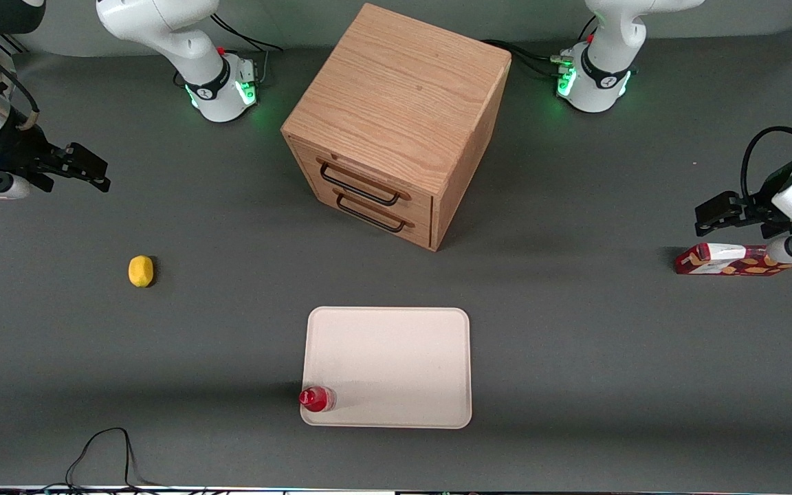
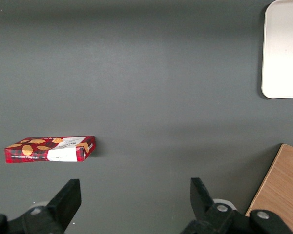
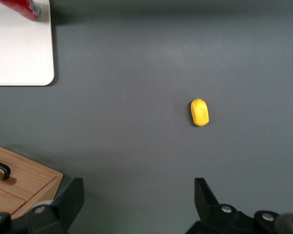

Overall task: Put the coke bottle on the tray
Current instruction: 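Open the right gripper and raise it away from the tray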

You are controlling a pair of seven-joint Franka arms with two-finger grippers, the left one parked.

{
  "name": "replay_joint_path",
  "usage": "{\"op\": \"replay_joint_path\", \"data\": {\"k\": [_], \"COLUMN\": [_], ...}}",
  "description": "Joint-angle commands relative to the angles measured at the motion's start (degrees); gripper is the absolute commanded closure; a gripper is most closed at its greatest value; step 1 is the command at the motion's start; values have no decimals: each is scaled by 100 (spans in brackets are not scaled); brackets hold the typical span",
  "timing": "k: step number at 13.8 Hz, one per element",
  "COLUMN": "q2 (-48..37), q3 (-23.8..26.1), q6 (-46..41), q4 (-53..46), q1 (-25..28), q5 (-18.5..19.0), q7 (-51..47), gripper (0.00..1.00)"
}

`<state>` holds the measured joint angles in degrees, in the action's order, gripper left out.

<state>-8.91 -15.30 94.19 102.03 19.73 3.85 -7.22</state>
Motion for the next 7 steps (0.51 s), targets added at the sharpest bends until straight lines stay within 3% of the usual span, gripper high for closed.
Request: {"op": "replay_joint_path", "data": {"k": [1, 7], "q2": [109, 355], "q3": [-44, -44], "q6": [-146, -120], "q4": [-254, -439], "q1": [31, 22], "q5": [-426, -552], "q7": [-165, -183], "gripper": [0, 0]}}
